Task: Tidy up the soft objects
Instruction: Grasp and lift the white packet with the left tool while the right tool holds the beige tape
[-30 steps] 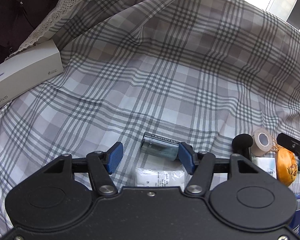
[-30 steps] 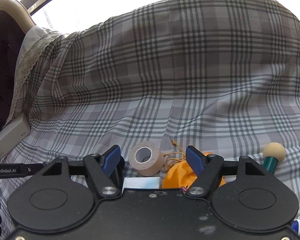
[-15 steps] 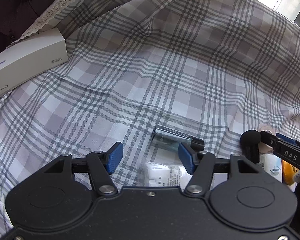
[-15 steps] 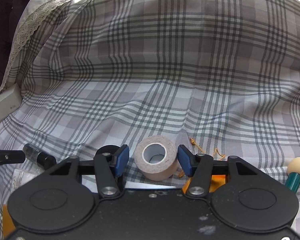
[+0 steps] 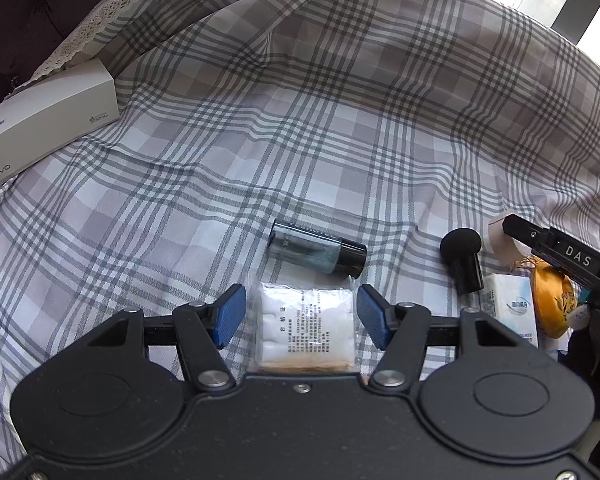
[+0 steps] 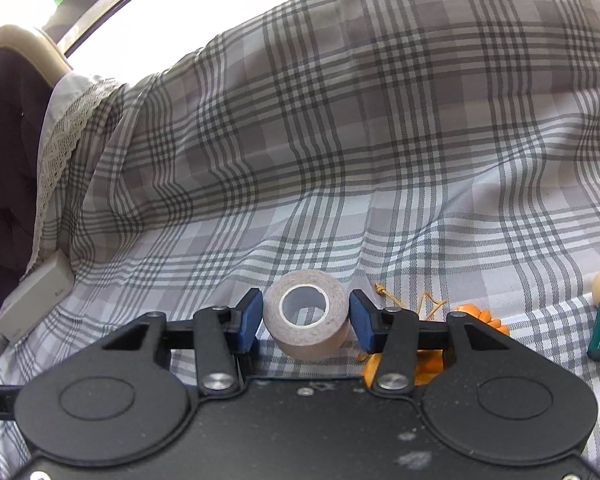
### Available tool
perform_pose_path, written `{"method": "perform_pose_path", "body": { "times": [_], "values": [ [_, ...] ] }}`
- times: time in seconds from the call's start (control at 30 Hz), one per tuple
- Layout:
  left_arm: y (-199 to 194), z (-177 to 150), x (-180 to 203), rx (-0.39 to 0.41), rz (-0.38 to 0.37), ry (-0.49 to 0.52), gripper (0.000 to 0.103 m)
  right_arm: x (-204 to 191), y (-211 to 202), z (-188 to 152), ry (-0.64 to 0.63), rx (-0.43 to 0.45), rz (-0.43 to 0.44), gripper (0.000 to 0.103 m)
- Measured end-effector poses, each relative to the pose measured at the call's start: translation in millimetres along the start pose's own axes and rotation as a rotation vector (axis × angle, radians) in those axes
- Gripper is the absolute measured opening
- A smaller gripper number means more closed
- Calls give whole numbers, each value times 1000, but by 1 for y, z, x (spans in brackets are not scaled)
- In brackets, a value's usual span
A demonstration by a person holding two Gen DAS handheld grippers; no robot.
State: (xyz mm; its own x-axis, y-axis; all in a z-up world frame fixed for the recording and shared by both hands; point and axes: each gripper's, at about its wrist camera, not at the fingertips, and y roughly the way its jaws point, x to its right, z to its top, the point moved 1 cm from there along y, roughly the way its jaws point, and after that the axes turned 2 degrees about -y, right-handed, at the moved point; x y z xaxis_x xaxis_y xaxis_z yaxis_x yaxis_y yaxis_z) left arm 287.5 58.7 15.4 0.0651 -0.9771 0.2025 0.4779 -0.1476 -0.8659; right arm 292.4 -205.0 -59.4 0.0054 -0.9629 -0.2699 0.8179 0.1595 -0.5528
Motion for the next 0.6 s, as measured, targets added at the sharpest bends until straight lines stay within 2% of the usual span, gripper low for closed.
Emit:
{"method": "perform_pose_path", "body": {
  "times": [0.2,0.4,0.6],
  "values": [
    [6,-8,13,-14,8,34,59,-1,4,1,9,-5,-7,47],
    [21,-15,16,-23,78,59,58,1,2,0,18,1,-9,47],
    [24,-17,15,-29,73,58,55,1,-1,0,18,13,-7,47]
  ]
}}
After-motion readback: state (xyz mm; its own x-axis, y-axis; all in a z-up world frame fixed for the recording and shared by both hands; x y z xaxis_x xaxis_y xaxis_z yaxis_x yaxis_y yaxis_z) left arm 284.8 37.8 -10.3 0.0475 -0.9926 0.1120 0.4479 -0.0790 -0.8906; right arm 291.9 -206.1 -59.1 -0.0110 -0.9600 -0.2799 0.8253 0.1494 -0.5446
